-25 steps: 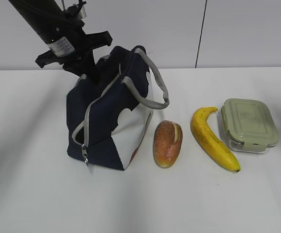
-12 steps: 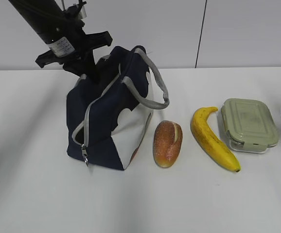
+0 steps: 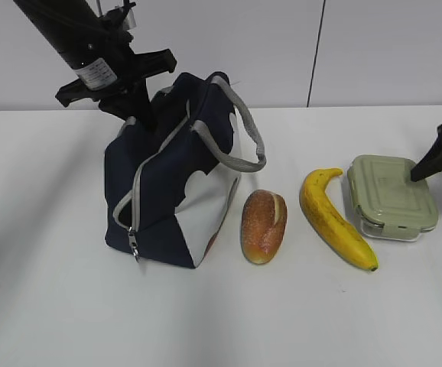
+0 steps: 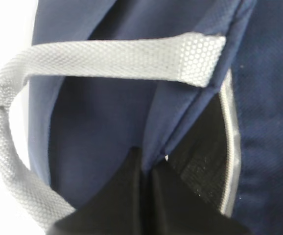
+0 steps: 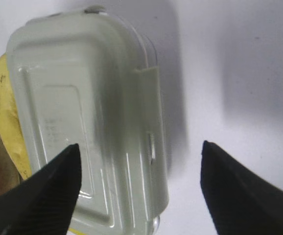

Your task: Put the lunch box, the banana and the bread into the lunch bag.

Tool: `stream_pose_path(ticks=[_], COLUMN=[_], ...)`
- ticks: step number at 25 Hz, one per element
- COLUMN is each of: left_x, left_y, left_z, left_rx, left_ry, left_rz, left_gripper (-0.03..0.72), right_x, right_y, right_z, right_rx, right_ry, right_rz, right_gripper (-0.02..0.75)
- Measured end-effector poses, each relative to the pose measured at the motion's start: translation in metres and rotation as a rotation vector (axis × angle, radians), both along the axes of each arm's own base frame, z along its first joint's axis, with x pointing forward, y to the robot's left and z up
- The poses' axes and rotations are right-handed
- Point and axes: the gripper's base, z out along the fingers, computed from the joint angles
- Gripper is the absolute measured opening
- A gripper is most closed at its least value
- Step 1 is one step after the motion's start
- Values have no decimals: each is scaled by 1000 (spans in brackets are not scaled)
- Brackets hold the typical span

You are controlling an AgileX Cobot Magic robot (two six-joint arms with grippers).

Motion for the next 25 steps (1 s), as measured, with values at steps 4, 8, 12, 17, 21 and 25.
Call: stream_pose_path(ticks=[4,8,12,17,21,25], left_x=[0,0,0,0,0,0], left_y=[0,0,0,0,0,0], left_z=[0,0,0,0,0,0], left_rx=[0,1,1,1,1,1], left_ry=[0,-2,-3,-3,-3,-3], left_rz=[0,-4,-7,-7,-7,-7], left_gripper=[-3,-3,-3,-3,-3,-3], right_x=[14,23,23,24,27,27], right_y=[-1,-7,-18,-25,-24,-24], right_z=[-7,-19,-27,-34,-36,-37], right_rx=[45,97,192,251,277,272], right_ry=[-9,5,-10,-49,-86,-88], right_rz=[71,102,83,68,74,85], right_gripper=[608,610,602,592,590,590])
